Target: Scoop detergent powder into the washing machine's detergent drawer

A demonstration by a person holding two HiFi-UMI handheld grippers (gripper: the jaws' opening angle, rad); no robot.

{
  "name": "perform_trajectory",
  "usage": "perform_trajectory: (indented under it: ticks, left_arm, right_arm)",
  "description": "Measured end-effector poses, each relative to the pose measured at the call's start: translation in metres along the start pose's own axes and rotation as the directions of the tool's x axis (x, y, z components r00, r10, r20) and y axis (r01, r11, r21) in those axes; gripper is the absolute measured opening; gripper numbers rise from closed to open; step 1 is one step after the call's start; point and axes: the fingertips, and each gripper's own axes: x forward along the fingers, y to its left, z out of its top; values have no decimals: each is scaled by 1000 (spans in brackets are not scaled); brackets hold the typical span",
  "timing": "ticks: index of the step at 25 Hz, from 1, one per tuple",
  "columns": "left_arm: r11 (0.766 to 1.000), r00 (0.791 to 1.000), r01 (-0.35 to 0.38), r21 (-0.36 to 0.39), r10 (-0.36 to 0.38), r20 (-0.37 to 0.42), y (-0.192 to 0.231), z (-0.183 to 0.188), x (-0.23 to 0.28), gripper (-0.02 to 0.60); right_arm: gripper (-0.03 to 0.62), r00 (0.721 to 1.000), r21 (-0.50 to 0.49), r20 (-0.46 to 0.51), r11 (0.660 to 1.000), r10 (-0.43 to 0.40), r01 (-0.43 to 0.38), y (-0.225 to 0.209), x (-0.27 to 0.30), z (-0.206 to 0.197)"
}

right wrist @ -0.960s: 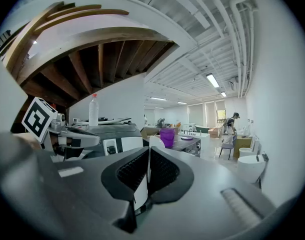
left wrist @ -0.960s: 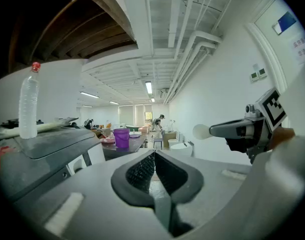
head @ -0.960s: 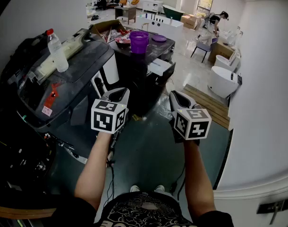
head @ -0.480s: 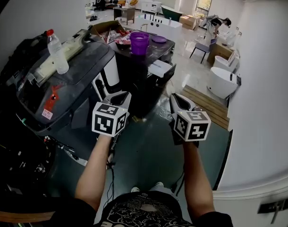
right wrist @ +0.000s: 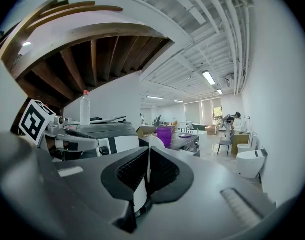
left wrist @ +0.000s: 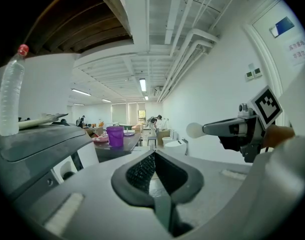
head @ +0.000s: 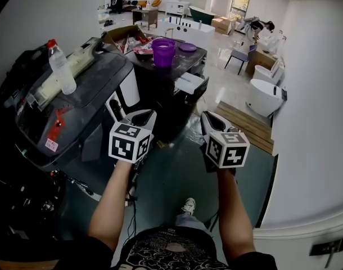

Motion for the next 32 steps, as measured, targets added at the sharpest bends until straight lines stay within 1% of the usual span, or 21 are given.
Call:
perform_trajectory:
  ticks: [4,6,10,15,21,28,32]
  left_arm:
    - [1000,1000,10,-1,-10,16,4,4,15,0]
    - [1000,999,19,-14,-19,28,6,6,25,0]
    - [999,1000,13,-33,-12,21,13,4,50,2]
    - [998,999,-31,-49,33,25,28,15,91,0]
    - [994,996,-86,-67,87,13,40,31,146,0]
    - [982,986,-166,-90,165,-17,57,43,195,0]
    - [976,981,-195,-91,193,-31,64,49,219,0]
  right_arm:
    - [34,1000,-3,-1,1000,1,-1,-9,14,2]
    - [34,1000,-6,-6,1000,5,-5,-15,23,1]
    - [34,1000,-11,-14,1000,23,-23,-30,45,-1]
    - [34,999,-14,-18,999,51,-51,-61,81,5]
    - [34,994,-17,-33,994,109,-110,-100,129,15]
    - [34,982,-12,-47,983,181,-182,-139,178,25]
    - [34,975,-11,-52,976,215,-216,-155,202,29]
